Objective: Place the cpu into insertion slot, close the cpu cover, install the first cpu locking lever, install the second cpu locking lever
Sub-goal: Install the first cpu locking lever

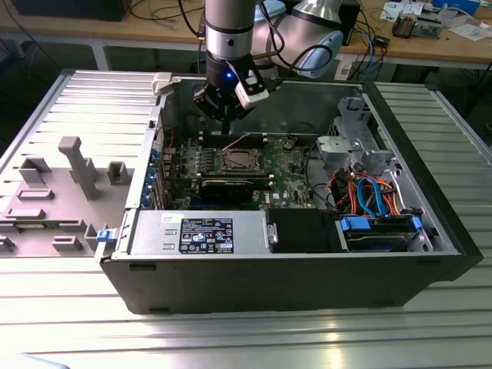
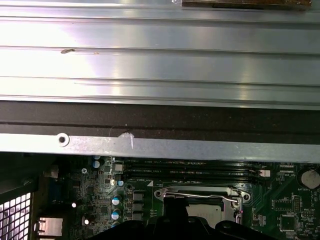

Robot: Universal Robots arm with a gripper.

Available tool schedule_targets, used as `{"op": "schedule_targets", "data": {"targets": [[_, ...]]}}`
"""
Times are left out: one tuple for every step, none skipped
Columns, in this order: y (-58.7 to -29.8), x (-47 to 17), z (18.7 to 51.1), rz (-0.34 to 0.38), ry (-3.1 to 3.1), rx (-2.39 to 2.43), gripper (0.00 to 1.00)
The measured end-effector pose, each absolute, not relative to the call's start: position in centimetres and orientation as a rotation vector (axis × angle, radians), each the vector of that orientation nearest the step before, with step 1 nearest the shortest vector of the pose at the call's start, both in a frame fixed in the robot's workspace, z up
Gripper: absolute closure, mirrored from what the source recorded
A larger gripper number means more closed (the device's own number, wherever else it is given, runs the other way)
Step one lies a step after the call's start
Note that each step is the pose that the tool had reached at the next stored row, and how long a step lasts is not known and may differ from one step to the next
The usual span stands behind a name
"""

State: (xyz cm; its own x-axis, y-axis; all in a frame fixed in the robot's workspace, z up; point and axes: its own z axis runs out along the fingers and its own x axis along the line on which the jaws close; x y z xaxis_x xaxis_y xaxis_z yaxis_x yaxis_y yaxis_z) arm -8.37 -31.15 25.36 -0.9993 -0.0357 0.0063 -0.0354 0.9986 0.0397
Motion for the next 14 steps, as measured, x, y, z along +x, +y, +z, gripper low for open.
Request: {"op": "schedule_targets", "data": {"targets": [[-31.15, -8.32, 25.35, -0.062, -3.134, 0.056, 0.89], [-31.15, -8.28, 25.34, -0.063, -3.133, 0.055, 0.89], [-31.15, -8.13, 25.22, -0.084, -3.133, 0.048, 0.89], [-31.15, -7.95, 25.09, -0.085, -3.134, 0.022, 0.89], [-31.22, -7.7, 24.83, -0.129, -3.133, 0.016, 0.89], [-31.26, -7.68, 24.81, -0.138, -3.133, 0.016, 0.89], [-31.26, -7.67, 24.79, -0.139, -3.134, 0.015, 0.89], [-31.26, -7.67, 24.77, -0.139, -3.137, 0.014, 0.89], [-31.26, -7.66, 24.75, -0.139, -3.142, 0.013, 0.89], [-31.26, -7.66, 24.74, -0.139, -3.145, 0.012, 0.89], [-31.26, -7.65, 24.72, -0.139, -3.149, 0.012, 0.89], [-31.26, -7.63, 24.68, -0.139, -3.155, 0.012, 0.89], [-31.26, -7.6, 24.66, -0.139, -3.159, 0.012, 0.89], [-31.27, -7.57, 24.64, -0.139, -3.16, 0.012, 0.89]]}}
